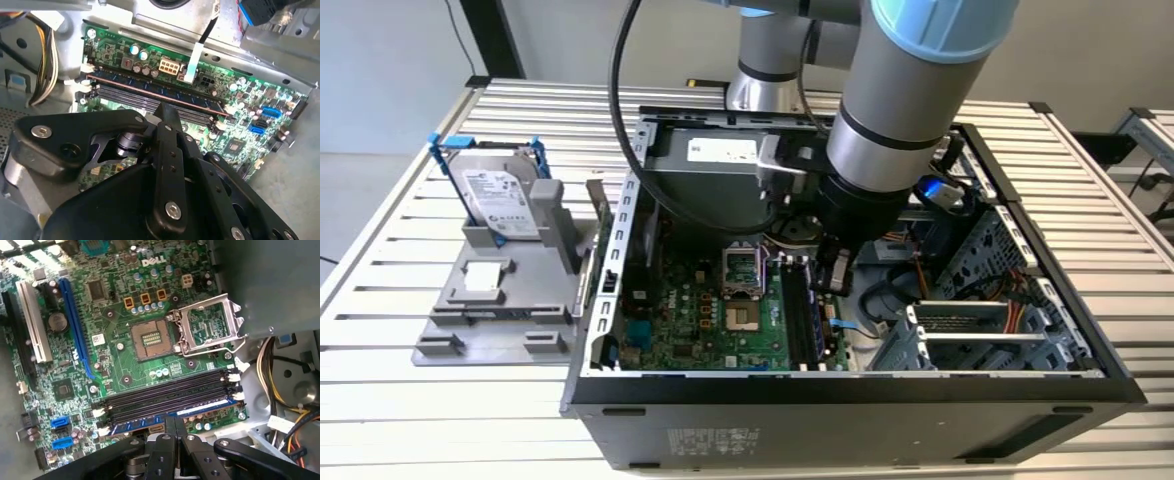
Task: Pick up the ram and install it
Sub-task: 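Press down the ram until it locks into place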
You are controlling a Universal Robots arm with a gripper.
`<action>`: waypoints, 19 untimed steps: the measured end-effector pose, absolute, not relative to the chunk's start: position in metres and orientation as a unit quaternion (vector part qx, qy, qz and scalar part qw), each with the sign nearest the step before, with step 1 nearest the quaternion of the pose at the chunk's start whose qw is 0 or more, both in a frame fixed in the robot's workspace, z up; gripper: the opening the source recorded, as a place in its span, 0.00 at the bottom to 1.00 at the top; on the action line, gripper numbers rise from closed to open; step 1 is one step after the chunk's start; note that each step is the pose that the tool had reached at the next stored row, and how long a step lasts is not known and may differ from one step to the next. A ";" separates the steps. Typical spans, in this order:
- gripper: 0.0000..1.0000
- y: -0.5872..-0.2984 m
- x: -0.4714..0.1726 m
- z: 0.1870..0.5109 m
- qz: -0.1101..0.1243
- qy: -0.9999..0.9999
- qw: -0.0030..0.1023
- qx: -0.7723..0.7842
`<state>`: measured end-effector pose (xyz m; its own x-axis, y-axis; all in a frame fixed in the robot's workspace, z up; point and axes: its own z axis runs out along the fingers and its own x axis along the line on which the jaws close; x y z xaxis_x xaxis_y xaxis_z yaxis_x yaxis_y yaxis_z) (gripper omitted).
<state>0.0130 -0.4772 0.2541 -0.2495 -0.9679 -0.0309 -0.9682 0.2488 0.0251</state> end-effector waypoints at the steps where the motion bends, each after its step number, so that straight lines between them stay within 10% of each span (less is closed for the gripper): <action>1: 0.00 -0.477 0.013 0.254 0.019 0.787 0.004 -0.617; 19: 0.00 -0.477 0.015 0.254 0.021 0.729 0.003 -0.685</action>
<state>0.0153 -0.4773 0.2541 -0.0623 -0.9975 -0.0327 -0.9978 0.0615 0.0256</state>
